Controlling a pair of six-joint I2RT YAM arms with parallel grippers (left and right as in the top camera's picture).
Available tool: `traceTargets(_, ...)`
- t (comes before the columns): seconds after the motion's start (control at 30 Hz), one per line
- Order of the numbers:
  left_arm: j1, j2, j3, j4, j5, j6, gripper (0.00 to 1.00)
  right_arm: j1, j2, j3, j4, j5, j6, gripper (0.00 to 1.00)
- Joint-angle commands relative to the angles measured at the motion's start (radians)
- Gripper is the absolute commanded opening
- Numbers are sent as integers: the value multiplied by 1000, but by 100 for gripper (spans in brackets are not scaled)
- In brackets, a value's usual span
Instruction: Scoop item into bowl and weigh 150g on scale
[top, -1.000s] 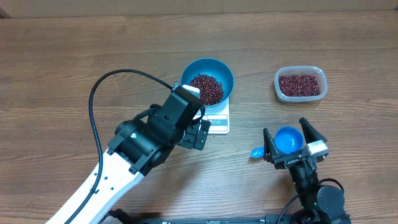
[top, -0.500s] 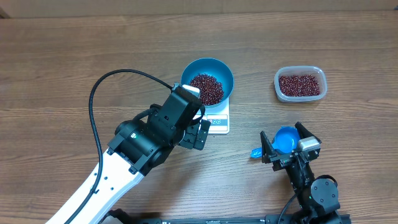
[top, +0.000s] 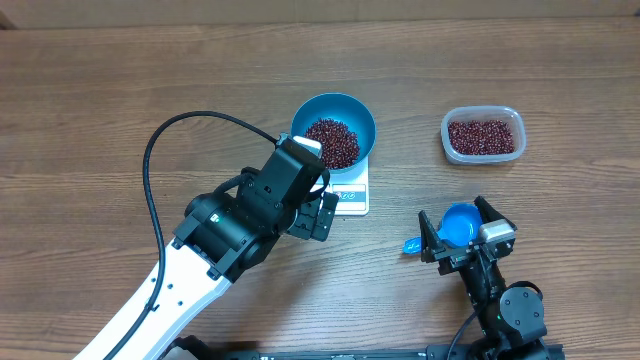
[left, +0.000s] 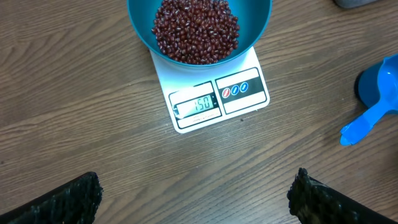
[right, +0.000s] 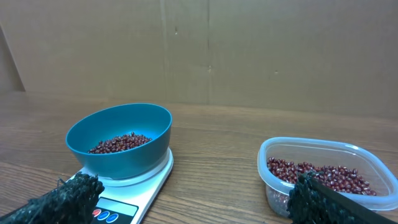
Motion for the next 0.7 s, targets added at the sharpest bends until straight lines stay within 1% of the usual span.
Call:
traceTargets(0.0, 6, -13, 5, 3, 2, -2, 100, -7, -7, -11, 4, 10, 2, 100)
traceTargets(0.23, 4, -14, 5, -2, 2, -2, 100, -7, -7, -11, 4, 10, 2, 100)
traceTargets(0.4, 6, -21, 5, -60, 1, 1, 100, -7, -7, -11, 4, 10, 2, 100)
traceTargets(0.5, 14, -58, 2, -69, 0, 1, 100, -7, -7, -11, 4, 10, 2, 100)
traceTargets(0.6, 53, -129, -22, -34, 1, 1, 100, -7, -7, -11, 4, 10, 2, 100)
traceTargets(0.67, 102, -197, -72, 41, 4, 0, 100, -7, -7, -11, 4, 10, 2, 100)
